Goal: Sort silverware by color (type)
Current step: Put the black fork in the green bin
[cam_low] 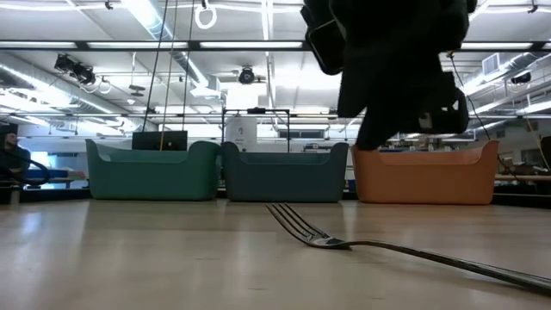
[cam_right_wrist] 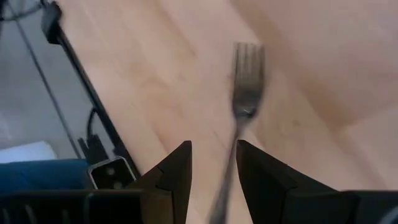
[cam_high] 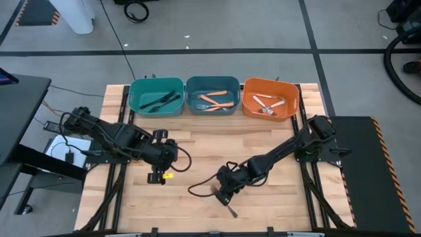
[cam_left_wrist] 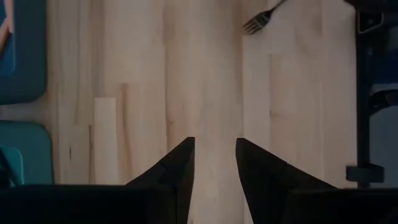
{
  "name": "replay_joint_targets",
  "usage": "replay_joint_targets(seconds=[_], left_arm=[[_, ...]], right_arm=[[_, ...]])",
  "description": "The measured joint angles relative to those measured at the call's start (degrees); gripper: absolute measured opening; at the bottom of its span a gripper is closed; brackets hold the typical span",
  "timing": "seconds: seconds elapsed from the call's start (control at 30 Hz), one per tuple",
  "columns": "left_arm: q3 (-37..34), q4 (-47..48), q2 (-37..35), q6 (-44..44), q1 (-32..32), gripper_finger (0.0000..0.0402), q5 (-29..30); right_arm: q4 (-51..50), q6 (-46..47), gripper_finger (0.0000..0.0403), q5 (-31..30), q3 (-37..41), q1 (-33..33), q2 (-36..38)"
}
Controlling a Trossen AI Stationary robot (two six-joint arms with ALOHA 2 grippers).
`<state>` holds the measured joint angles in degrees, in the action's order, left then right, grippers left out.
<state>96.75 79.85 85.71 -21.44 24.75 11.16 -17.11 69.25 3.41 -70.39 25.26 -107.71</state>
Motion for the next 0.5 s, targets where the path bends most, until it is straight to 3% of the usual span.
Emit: replay_joint_targets(seconds=[0.5], left_arm=[[0.0,-2.2,0.0,-0.5,0.1,0.0127,2.0]], right_arm=[[3.5,-2.2,0.0132,-0.8,-2.0,1.6,-8.1]])
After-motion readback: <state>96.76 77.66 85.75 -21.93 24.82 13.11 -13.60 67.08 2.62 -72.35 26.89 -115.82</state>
